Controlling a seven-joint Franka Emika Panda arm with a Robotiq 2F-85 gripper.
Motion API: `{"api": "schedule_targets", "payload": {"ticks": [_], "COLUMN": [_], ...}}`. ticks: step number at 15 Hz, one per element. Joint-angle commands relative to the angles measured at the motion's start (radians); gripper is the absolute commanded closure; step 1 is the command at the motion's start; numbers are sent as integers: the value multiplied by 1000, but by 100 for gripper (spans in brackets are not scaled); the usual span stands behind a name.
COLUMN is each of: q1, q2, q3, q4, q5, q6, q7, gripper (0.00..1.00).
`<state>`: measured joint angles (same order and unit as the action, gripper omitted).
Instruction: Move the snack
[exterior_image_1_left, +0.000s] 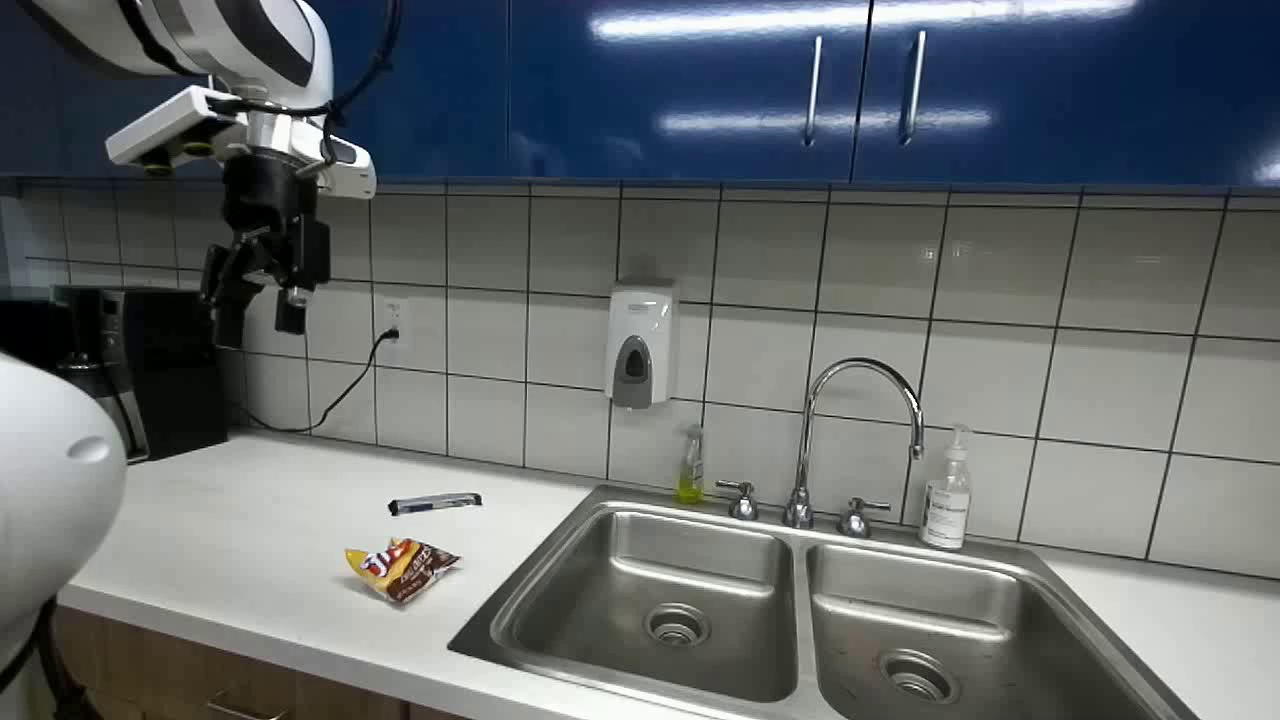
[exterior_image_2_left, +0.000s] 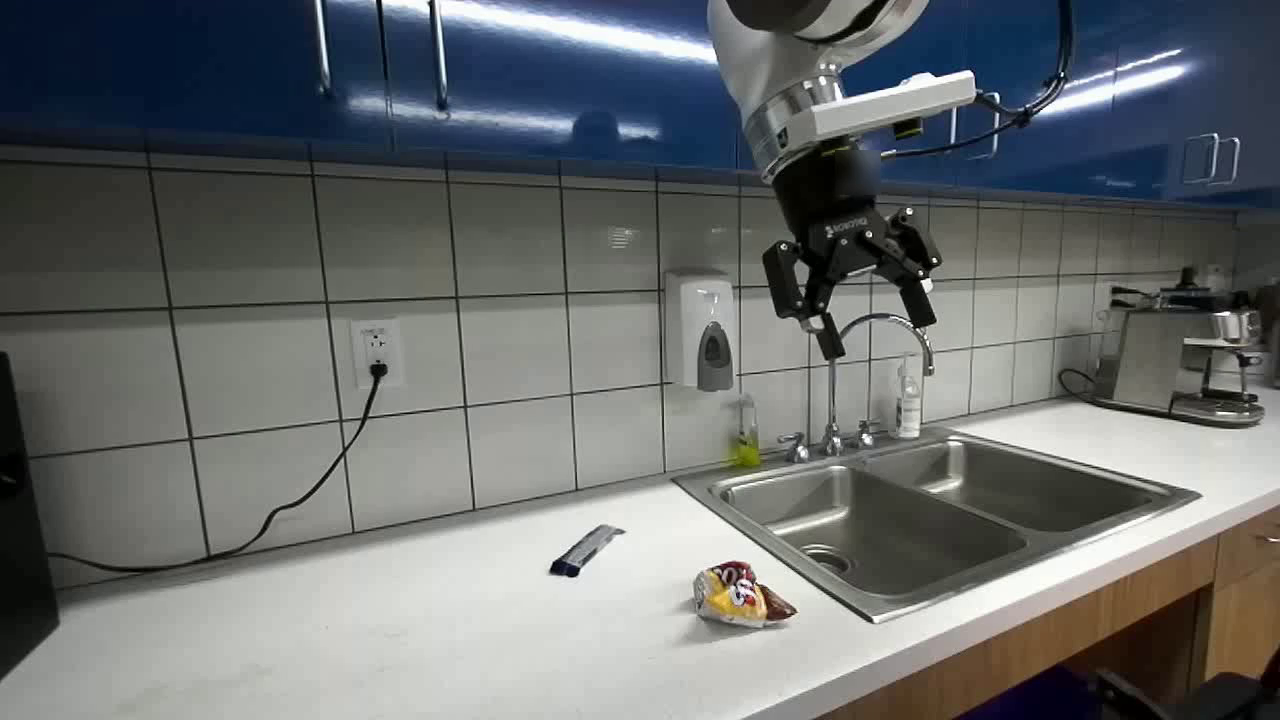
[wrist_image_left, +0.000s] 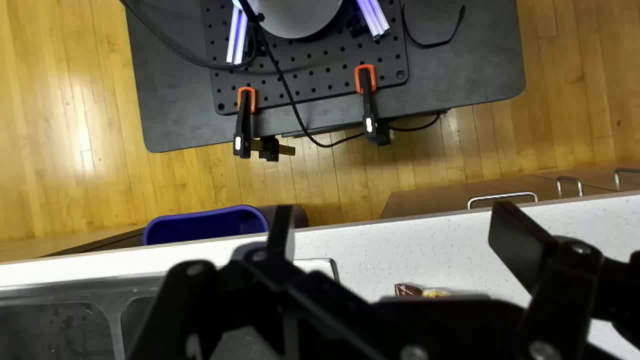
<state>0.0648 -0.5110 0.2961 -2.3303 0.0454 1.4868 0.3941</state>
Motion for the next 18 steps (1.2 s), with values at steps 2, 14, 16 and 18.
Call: {"api": "schedule_targets", "payload": {"ticks": [2,14,16,18], "q1": [19,42,59,77], "q2": [4,81,97,109], "q3": [-16,-16,-25,-39], "q4": [1,1,-6,-19], "q5": [-6,-1,2,5], "q6": [0,105,156,218], "q7": [7,-34,-79,-146], "gripper": [0,0,0,0]}}
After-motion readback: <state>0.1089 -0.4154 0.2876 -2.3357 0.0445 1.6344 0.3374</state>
